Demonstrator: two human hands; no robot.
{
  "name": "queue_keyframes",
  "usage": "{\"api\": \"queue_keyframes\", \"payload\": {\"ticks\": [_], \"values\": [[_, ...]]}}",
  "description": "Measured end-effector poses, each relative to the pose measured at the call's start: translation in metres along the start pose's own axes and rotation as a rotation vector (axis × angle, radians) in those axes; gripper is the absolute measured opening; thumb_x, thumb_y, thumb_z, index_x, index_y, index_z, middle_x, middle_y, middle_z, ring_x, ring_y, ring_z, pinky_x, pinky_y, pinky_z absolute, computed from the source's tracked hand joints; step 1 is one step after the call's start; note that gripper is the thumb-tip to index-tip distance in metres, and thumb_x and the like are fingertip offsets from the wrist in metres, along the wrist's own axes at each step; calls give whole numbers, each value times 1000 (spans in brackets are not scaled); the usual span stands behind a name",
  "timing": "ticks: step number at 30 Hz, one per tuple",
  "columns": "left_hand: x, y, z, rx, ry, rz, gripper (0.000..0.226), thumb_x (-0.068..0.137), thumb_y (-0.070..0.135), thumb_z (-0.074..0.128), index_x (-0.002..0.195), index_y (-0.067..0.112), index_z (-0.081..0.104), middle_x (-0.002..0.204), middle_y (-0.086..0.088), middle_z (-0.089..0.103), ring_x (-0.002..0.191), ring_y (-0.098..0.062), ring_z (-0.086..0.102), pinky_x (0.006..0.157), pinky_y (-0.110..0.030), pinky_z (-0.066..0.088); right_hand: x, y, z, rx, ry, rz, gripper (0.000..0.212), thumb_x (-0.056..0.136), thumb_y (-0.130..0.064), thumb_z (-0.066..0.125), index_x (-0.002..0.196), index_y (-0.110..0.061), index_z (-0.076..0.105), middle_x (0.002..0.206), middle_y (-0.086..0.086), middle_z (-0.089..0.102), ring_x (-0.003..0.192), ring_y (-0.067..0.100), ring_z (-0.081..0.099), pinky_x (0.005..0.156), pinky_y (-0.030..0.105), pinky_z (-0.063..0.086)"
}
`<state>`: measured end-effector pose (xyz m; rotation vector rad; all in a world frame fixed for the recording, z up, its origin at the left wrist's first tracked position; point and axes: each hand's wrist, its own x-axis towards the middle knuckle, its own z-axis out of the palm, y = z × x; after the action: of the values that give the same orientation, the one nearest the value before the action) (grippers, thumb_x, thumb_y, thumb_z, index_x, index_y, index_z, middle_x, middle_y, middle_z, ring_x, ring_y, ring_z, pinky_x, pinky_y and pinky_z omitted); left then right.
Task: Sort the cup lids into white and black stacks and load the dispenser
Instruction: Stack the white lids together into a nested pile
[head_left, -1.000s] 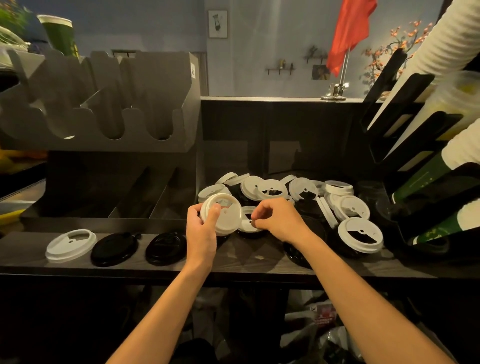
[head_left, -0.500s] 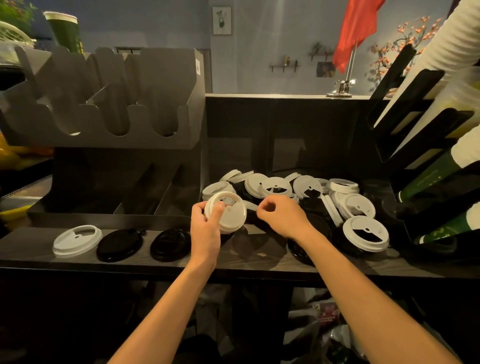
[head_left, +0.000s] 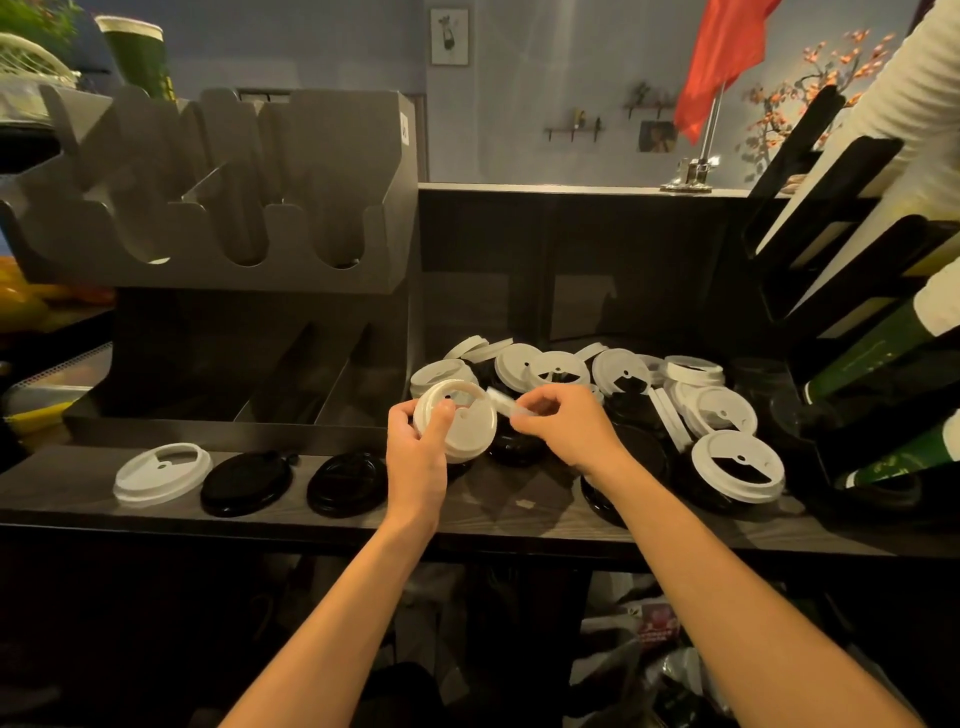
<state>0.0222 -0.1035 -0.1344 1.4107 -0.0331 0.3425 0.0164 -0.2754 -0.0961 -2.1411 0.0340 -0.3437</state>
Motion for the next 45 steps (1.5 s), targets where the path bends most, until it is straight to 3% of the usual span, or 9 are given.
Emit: {"api": "queue_keyframes", "payload": {"ticks": [5,12,19,23,28,31,39,42,45], "values": [[1,-1,-1,1,3,-18,39,98,35,66,127,14,50,115,-5,64,100,-17,65,63,-11,52,-3,-8,3,166,172,-19,18,94,-22,70,108,-19,60,100,-3,65,92,18,67,77,32,61],[2,0,-2,-25,9,-77,36,99,35,65,126,18,48,116,-4,63,103,-16,64,78,-21,50,-14,-14,10,535,206,-108,60,92,-13,72,143,-27,44,102,-3,73,99,13,71,82,29,61],[1,4,-2,-111,-2,-132,38,100,40,62,126,15,48,117,-7,65,105,-18,67,88,-33,58,-18,-20,14,900,36,-33,45,96,-5,63,137,-20,52,105,-8,76,104,11,71,80,27,59],[0,6,-1,-180,-18,-127,51,99,48,56,132,11,47,120,-7,66,110,-22,68,100,-46,57,-20,-20,22,804,-45,-56,50,92,-8,69,138,-21,53,113,-2,75,109,14,69,84,30,59],[-4,11,0,-207,-28,-134,79,78,64,57,136,12,44,123,-7,64,113,-24,66,103,-52,54,-20,-16,28,686,-55,-93,63,88,-8,75,138,-34,49,103,-6,76,101,7,70,77,16,56],[-5,11,-1,-191,-38,-121,80,75,64,60,135,12,44,123,-7,63,114,-25,66,102,-53,55,-20,-16,28,609,-62,-105,59,87,-14,78,136,-33,53,98,10,72,97,14,69,73,10,52],[-2,8,-2,-218,-67,-106,87,74,71,71,134,14,43,125,-7,62,118,-26,64,102,-50,55,-21,-12,33,425,-82,-92,47,83,-30,81,122,-35,55,92,-1,74,93,12,71,80,22,54],[-1,6,-1,-170,-77,-83,76,78,59,78,132,18,43,124,-6,62,114,-24,66,97,-42,58,-22,-13,35,374,-59,-70,46,81,-31,84,118,-31,57,90,-4,74,89,10,71,80,23,56],[-1,5,-2,-148,-42,-69,44,92,41,69,125,20,48,115,-3,63,102,-16,66,81,-28,57,-24,-12,33,328,-93,-78,53,78,-32,86,122,-28,55,100,-2,70,94,14,68,83,27,57]]}}
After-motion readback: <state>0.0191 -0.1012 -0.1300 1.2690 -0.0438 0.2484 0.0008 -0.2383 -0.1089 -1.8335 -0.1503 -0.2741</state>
